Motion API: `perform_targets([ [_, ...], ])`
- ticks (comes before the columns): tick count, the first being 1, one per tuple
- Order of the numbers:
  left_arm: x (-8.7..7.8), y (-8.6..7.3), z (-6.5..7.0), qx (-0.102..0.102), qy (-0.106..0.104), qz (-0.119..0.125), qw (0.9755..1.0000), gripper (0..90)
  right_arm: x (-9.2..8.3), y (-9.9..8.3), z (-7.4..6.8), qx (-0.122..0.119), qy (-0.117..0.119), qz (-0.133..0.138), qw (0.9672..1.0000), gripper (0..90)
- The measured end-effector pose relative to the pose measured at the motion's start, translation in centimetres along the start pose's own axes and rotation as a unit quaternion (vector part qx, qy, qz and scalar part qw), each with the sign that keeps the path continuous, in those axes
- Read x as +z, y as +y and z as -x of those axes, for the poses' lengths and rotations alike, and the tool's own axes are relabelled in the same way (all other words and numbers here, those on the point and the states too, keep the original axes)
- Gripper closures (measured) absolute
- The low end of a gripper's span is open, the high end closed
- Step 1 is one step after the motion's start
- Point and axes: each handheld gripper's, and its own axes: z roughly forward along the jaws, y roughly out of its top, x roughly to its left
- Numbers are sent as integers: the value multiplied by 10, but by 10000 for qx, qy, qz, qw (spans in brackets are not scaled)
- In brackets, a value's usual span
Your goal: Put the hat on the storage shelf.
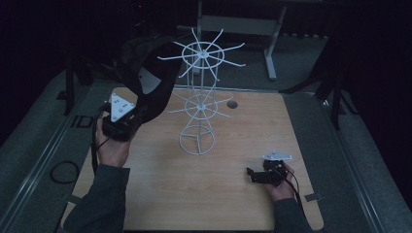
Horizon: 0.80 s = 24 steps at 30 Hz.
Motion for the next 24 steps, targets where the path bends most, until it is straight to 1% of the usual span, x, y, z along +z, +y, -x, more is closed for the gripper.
perform_targets([
  [2,2,-2,2,137,14,-44,9999,864,0,0,0,-8,-2,2,10000,113],
  [5,5,-5,4,214,-28,-67,9997,862,0,0,0,-6,-2,0,10000,113],
  [8,6,-7,0,99,-139,-63,9998,855,0,0,0,-5,-3,-1,10000,113],
  [9,6,-7,0,99,-139,-63,9998,841,0,0,0,-5,-3,-1,10000,113],
  [10,5,-7,-3,-12,-291,26,9996,841,0,0,0,-6,-3,-1,10000,113],
  [11,4,-6,-4,-50,-315,69,9995,754,0,0,0,-6,-3,0,10000,113],
  [13,2,-6,-5,-128,-370,116,9992,677,0,0,0,-7,-2,-1,10000,113],
  [15,2,-6,-6,-204,-485,108,9986,619,0,0,0,-7,-3,-1,10000,113],
  [17,3,-6,-7,-289,-578,87,9979,576,0,0,0,-7,-3,0,10000,113],
  [20,4,-6,-8,-380,-637,83,9972,526,0,0,0,-9,-4,1,10000,113],
  [24,2,-6,-9,-497,-693,166,9962,442,0,0,0,-5,-3,1,10000,113],
])
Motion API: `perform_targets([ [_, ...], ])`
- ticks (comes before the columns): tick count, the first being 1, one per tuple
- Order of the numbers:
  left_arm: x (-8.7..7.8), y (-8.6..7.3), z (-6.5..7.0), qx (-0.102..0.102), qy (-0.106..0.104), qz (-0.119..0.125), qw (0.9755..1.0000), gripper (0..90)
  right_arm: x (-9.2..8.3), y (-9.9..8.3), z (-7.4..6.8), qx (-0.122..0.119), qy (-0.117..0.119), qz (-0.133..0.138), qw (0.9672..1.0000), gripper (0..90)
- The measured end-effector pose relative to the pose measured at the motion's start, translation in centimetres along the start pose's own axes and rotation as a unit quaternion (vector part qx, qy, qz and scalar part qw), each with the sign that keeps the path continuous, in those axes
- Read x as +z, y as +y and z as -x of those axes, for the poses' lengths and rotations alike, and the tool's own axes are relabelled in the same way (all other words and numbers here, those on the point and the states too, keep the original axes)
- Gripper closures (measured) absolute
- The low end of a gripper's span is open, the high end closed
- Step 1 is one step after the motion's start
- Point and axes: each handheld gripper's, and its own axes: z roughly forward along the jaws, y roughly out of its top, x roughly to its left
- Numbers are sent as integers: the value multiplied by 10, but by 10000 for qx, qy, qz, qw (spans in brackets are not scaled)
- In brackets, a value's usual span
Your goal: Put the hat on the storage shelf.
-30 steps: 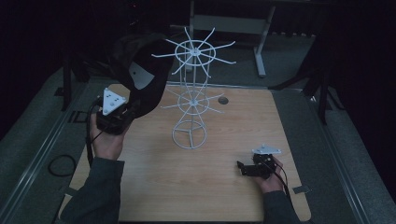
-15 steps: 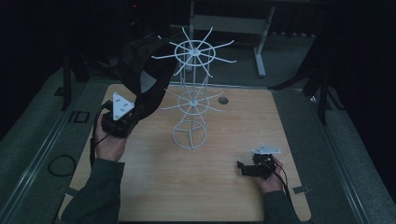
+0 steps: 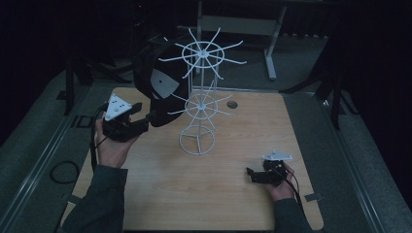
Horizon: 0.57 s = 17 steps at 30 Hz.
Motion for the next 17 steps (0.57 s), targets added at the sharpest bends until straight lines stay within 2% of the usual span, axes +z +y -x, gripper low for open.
perform_targets([
  [7,-6,-3,-3,-228,-106,68,9997,300,0,0,0,1,-3,1,10000,113],
  [10,-7,-6,-3,-271,-118,53,9995,287,0,0,0,5,-2,-1,10000,113],
  [13,-8,-9,-5,-402,-207,35,9990,280,0,0,0,8,-1,-2,10000,113],
  [17,-7,-15,-4,-436,-164,-109,9989,264,0,0,0,8,-2,-2,10000,113],
])
